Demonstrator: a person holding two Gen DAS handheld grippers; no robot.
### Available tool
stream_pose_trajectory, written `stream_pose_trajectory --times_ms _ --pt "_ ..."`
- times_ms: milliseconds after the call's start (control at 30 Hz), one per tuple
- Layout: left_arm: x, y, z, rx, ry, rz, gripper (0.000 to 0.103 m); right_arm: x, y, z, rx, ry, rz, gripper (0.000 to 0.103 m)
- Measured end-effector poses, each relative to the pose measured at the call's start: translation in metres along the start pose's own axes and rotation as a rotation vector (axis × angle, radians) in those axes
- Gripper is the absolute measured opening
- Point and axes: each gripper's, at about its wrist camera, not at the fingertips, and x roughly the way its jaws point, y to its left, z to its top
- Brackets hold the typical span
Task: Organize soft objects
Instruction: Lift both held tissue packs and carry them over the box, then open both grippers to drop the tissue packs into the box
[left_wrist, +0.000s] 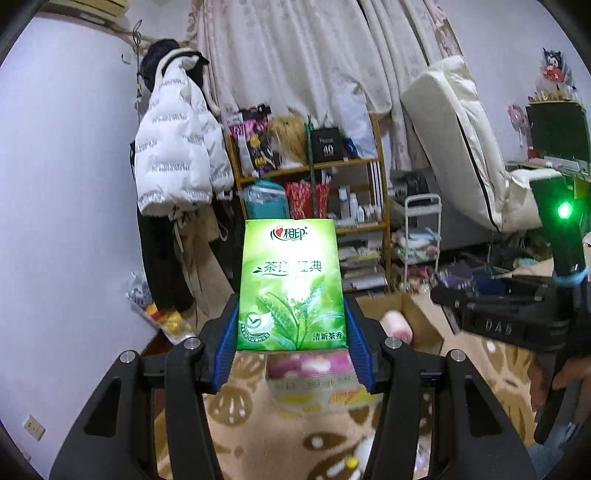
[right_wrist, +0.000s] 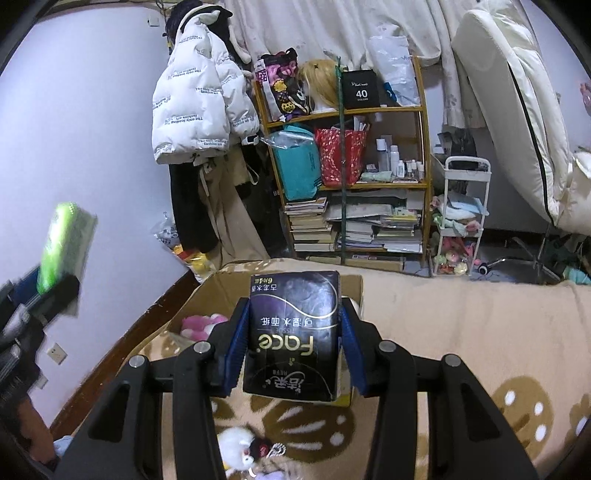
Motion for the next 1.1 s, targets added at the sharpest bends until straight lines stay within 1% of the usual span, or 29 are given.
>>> stream_pose_trajectory --times_ms 167,267,400,467,567,667,900,1100 --pt "0.015 0.006 0.012 -0.019 -0.020 0.015 0.052 0.007 -0.002 0.019 0.000 -0.030 0.002 0.049" --pt "0.028 0.008 0.012 -0.032 -0.007 0.019 0.052 0.012 0.000 0.028 -0.002 -0.050 0.012 0.049" --pt "0.049 0.011 0.008 -0.045 0.014 0.016 0.052 0.023 0.001 0.033 -0.001 -0.045 0.042 0.049" --pt "0.058 0.012 0.004 -0.052 0.028 0.007 0.052 0.029 0.005 0.031 -0.031 -0.045 0.042 0.049" --pt "0.074 0.013 -0.003 -0.058 0.069 -0.009 0.052 0.040 0.009 0.026 -0.056 -0.033 0.037 0.049" --pt "0.086 0.013 -0.013 -0.071 0.096 -0.010 0.052 0.050 0.006 0.020 -0.043 -0.017 0.050 0.049" --pt "0.114 0.011 -0.034 -0.097 0.159 -0.044 0.052 0.076 -0.001 0.004 -0.029 0.030 0.065 0.050" --pt "0.130 0.004 -0.051 -0.082 0.208 -0.070 0.052 0.093 -0.006 -0.006 -0.022 0.062 0.073 0.050"
